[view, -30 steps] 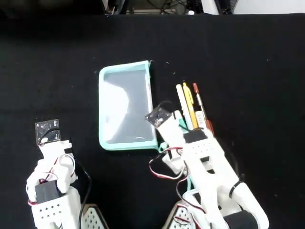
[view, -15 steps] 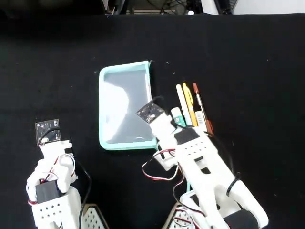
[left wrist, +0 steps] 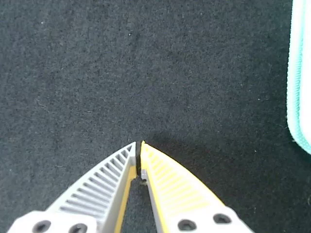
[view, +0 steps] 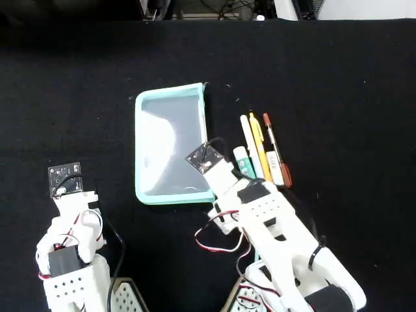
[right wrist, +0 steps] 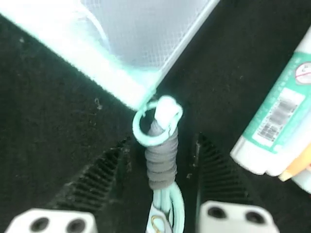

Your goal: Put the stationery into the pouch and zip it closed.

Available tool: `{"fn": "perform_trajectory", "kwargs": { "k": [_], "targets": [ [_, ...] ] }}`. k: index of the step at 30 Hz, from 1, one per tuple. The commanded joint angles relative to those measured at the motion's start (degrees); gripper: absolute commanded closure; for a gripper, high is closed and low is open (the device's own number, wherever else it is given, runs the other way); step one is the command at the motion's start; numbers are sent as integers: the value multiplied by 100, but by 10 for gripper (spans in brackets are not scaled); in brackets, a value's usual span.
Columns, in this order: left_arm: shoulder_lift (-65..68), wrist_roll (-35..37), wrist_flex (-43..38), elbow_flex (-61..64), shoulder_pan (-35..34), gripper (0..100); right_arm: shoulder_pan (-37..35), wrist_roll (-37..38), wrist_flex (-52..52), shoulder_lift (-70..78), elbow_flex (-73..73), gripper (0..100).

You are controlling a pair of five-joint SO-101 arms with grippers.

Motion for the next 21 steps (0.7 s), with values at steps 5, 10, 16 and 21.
{"fn": "perform_trajectory", "kwargs": {
  "k": [5,10,16,21],
  "targets": [
    [-26,-44,35,92,66,970,-88,9,53,-84,31,808],
    [-26,-44,35,92,66,970,-79,475,387,-84,84,808],
    [-26,-44,35,92,66,970,-79,484,18,-92,224,807],
    [-26,-44,35,92,66,970,-79,484,0,-92,224,807]
  ]
}}
